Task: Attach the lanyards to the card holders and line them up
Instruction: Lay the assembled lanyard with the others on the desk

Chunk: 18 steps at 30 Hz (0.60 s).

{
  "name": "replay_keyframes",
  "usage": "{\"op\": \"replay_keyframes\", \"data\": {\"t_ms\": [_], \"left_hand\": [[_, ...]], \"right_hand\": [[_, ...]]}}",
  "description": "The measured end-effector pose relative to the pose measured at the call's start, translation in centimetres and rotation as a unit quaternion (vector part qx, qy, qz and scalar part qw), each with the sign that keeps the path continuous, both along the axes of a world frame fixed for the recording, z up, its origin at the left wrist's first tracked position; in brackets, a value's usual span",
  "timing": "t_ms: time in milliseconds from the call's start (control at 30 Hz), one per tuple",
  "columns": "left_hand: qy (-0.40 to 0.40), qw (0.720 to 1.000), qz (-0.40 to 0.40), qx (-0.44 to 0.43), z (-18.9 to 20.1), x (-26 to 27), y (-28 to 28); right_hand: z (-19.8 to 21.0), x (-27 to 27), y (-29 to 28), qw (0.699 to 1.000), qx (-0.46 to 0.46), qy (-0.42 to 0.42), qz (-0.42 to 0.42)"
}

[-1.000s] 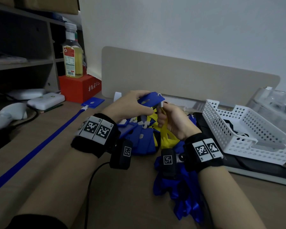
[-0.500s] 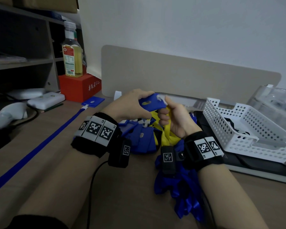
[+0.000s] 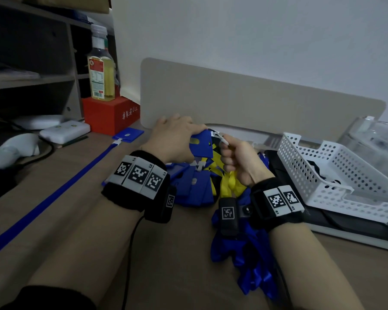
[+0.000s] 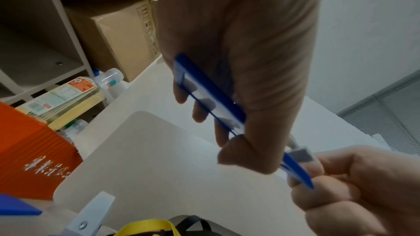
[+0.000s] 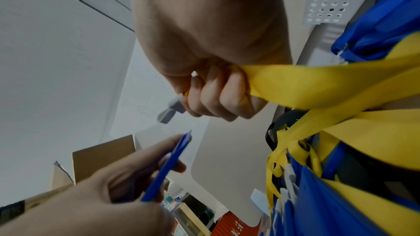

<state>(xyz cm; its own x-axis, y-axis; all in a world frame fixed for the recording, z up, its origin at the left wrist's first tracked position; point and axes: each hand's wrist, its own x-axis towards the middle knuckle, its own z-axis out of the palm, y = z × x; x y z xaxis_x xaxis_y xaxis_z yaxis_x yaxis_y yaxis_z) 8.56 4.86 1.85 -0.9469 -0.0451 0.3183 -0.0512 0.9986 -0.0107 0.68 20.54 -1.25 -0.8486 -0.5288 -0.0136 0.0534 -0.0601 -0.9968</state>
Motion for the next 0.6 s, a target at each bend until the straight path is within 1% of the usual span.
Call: {"op": "replay_keyframes", "data": {"t_ms": [33, 67, 100, 133, 167, 200, 233, 267, 300, 333, 367, 433, 500, 600], "left_hand": [[0.001, 1.0, 0.006, 0.006, -0.1, 0.0, 0.0], [-0.001, 0.999, 0.008, 0.039, -0.1, 0.0, -0.1], [0.0, 0.994, 0.003, 0.109, 0.0, 0.2, -0.1], [0.0, 0.977, -0.005, 0.214, -0.1, 0.2, 0.0], [-0.005, 0.942, -0.016, 0.334, -0.1, 0.2, 0.2], [-0.015, 0.893, -0.026, 0.45, -0.2, 0.2, 0.4], [-0.033, 0.833, -0.035, 0.551, -0.4, 0.1, 0.6], [-0.058, 0.772, -0.044, 0.632, -0.5, 0.1, 0.8], [-0.086, 0.715, -0.056, 0.692, -0.7, 0.2, 1.0], [-0.113, 0.673, -0.068, 0.728, -0.9, 0.1, 1.2], [-0.136, 0.646, -0.08, 0.746, -1.0, 0.2, 1.5], [-0.169, 0.62, -0.099, 0.76, -1.3, 0.2, 2.0], [-0.19, 0.606, -0.104, 0.765, -1.5, 0.0, 2.2], [-0.232, 0.588, -0.108, 0.767, -1.3, 0.2, 2.2]], "right_hand": [[0.0, -0.2, 0.1, 1.0, -0.023, -0.01, -0.006], [0.1, -0.4, 0.2, 0.998, -0.057, -0.027, -0.013], [0.1, -0.6, 0.3, 0.994, -0.1, -0.046, -0.019], [0.2, -0.7, 0.4, 0.986, -0.15, -0.067, -0.022], [0.3, -0.8, 0.5, 0.975, -0.202, -0.085, -0.019], [0.3, -0.9, 0.5, 0.962, -0.253, -0.104, -0.013], [0.4, -0.9, 0.5, 0.946, -0.3, -0.123, -0.005], [0.5, -1.0, 0.5, 0.93, -0.341, -0.137, 0.002], [0.7, -1.0, 0.4, 0.916, -0.374, -0.144, 0.005], [0.9, -1.0, 0.3, 0.904, -0.403, -0.147, 0.004], [1.2, -1.0, 0.2, 0.892, -0.427, -0.149, 0.003], [1.7, -0.9, 0.1, 0.87, -0.47, -0.152, 0.004], [2.1, -0.8, 0.0, 0.853, -0.5, -0.152, 0.004], [2.1, -1.0, 0.1, 0.843, -0.517, -0.149, -0.007]]}}
